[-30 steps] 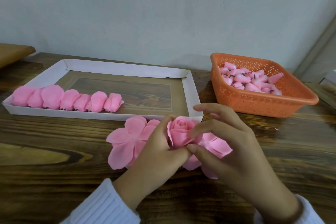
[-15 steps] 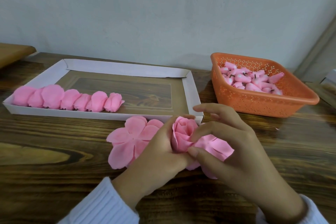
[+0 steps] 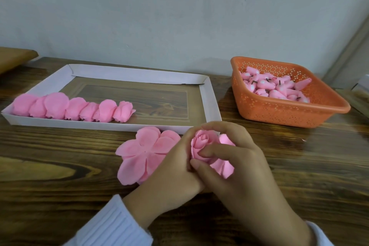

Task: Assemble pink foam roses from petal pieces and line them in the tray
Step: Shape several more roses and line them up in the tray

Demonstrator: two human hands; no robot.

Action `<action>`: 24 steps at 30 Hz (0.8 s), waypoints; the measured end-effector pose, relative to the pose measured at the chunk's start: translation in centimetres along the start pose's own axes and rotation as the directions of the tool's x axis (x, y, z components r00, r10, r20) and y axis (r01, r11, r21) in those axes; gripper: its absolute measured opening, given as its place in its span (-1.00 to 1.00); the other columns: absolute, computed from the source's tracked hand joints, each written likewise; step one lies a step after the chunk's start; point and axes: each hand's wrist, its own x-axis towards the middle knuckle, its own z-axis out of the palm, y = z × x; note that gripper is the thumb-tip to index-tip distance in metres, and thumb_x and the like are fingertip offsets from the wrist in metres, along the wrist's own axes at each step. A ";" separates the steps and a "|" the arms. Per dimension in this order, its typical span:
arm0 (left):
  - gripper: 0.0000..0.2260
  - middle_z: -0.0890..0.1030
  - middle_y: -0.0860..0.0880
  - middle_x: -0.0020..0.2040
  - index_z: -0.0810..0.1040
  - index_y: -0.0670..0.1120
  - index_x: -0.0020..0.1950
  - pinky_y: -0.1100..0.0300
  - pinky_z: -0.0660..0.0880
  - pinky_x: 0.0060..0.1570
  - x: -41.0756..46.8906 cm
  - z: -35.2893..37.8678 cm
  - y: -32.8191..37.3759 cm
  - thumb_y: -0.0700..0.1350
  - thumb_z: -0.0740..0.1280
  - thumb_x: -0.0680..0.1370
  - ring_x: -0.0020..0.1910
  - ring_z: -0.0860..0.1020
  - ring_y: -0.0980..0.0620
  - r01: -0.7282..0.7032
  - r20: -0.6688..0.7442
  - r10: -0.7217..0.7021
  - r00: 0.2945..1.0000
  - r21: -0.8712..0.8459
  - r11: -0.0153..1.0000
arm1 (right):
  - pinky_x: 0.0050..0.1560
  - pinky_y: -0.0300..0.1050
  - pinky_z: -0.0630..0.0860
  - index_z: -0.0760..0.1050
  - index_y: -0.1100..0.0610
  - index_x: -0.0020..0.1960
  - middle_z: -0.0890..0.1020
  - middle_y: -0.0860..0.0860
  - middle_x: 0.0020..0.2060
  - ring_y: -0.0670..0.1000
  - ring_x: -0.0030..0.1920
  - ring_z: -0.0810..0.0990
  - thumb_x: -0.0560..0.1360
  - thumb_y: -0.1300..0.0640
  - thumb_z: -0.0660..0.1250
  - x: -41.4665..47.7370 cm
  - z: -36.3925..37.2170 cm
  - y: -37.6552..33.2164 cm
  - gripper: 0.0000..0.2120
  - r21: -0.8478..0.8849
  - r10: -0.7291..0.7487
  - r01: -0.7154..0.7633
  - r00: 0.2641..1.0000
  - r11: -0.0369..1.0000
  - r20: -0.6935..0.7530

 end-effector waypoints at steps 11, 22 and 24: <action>-0.49 0.61 -0.16 0.00 0.42 -0.22 0.26 0.06 0.53 -0.06 0.6 -1.1 0.4 -0.19 0.28 0.31 -0.07 0.60 -0.02 0.295 0.279 -0.131 0.951 -0.699 0.652 | 0.21 -0.34 0.36 0.62 -0.12 -0.13 0.48 -0.20 0.22 -0.14 0.29 0.45 0.37 0.01 0.42 0.3 -1.9 0.7 -0.92 0.158 0.065 -0.091 0.984 0.983 0.164; -0.72 0.62 -0.17 -0.08 0.64 -0.12 0.06 -0.05 0.38 0.05 0.5 -0.7 0.6 -0.09 0.20 0.48 -0.07 0.51 -0.07 0.331 0.235 -0.233 0.944 -0.662 0.672 | 0.33 -0.28 0.27 0.64 -0.16 -0.10 0.35 -0.22 0.35 -0.07 0.44 0.28 0.40 -0.02 0.43 0.4 -2.3 0.7 -0.91 0.127 -0.006 -0.023 0.974 0.992 0.226; -0.53 0.54 -0.32 0.15 0.45 -0.25 0.31 -0.15 0.29 0.13 0.5 -0.7 0.6 -0.09 0.22 0.45 0.08 0.41 -0.19 0.336 0.235 -0.241 0.942 -0.648 0.683 | 0.26 -0.39 0.26 0.57 -0.19 -0.14 0.38 -0.25 0.33 -0.11 0.40 0.34 0.38 -0.01 0.44 0.4 -2.3 0.8 -0.90 0.146 0.024 -0.050 0.985 0.988 0.172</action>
